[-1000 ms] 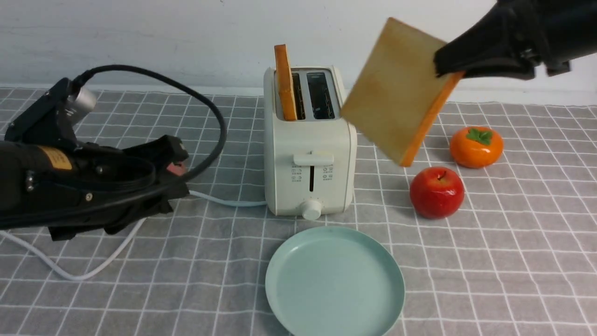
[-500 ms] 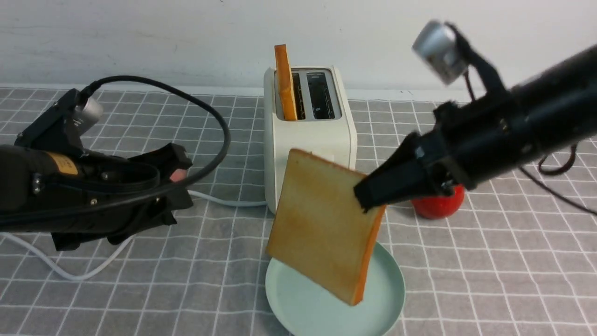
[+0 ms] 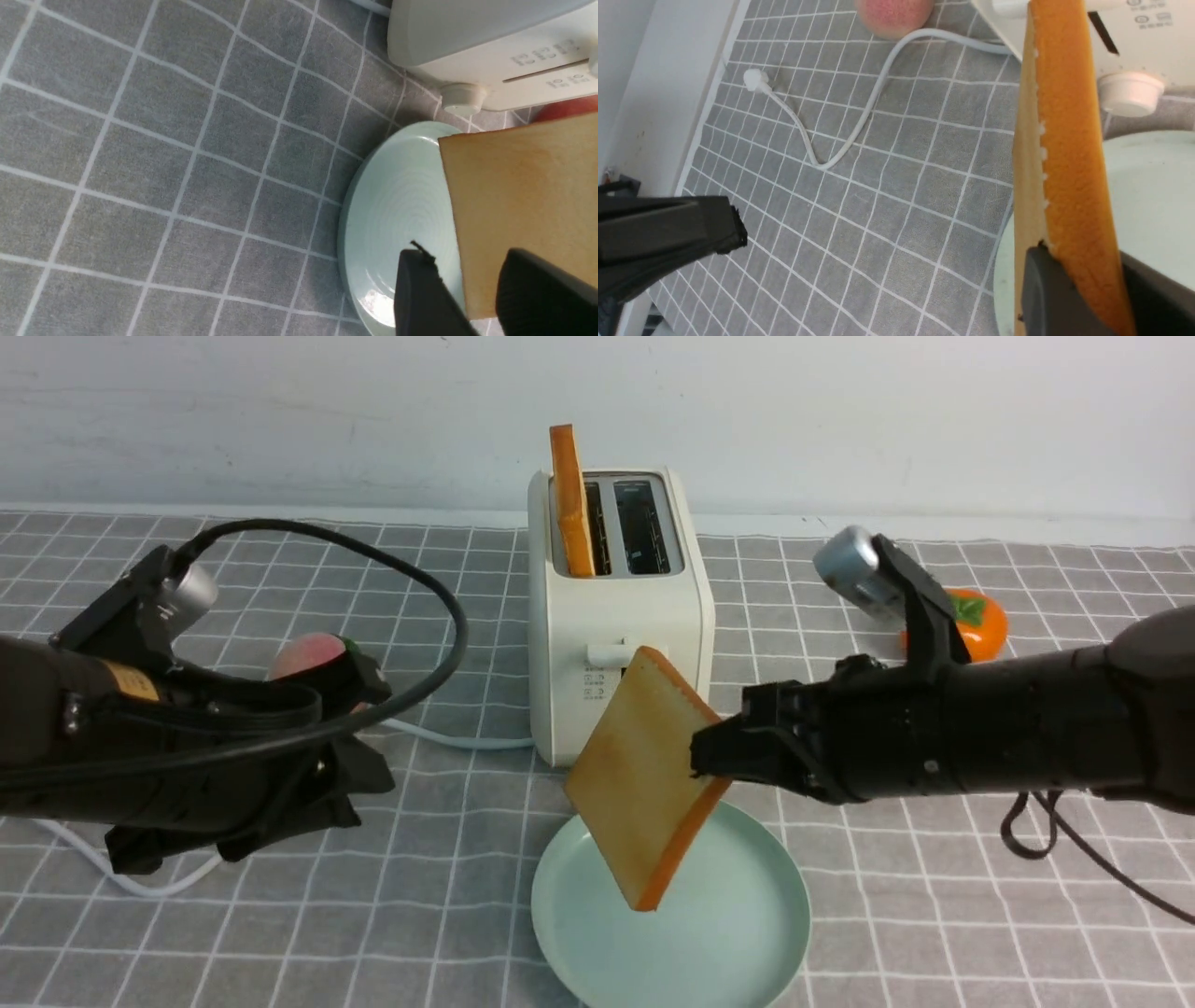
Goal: Take toasted bread from bread machine on grey coffee table place on plate.
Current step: 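Place the held slice of bread on top of the slice on the plate with the right gripper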
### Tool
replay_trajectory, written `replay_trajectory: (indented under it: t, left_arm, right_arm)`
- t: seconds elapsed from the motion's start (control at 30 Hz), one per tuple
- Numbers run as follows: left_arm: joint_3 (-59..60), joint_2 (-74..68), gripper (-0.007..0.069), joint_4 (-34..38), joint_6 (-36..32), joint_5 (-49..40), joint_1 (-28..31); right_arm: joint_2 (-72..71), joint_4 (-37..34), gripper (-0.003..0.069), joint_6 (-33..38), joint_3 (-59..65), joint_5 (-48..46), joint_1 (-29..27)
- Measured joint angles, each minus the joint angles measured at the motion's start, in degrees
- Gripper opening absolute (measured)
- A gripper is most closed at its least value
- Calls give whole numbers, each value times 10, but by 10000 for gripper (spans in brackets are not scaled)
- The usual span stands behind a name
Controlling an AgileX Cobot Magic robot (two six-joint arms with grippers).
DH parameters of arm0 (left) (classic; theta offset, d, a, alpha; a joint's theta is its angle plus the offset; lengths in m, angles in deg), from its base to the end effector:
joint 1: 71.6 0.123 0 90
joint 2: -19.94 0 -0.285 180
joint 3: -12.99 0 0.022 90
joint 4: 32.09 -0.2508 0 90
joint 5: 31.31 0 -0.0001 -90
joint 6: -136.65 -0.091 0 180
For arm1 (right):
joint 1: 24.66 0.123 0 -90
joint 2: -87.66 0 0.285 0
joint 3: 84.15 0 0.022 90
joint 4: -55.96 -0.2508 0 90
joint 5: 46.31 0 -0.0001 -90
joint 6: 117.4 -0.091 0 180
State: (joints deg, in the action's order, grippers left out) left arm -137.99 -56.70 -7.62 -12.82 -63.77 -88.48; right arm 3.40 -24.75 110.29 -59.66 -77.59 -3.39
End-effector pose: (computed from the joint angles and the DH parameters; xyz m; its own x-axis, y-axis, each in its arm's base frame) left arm 0.2271 -0.0901 0.2902 -0.7641 -0.5659 -0.3096 -0.2680 0.7151 -0.6456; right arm 0.2809 0.1595 0.2536 -0.8300 0.1580 -0.5348 -0.3110 0.6649 0.6791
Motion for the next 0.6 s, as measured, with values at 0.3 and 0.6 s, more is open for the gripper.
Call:
replay_trajectory:
  t: [0.3,0.6]
  left_arm:
    - [0,0,238,12,0,-9,0]
    - [0,0,253,12,15,16,0]
  right_arm:
    - [58,-29,134,2,2,-9,2]
    - [105,0,425,2,2,20,2]
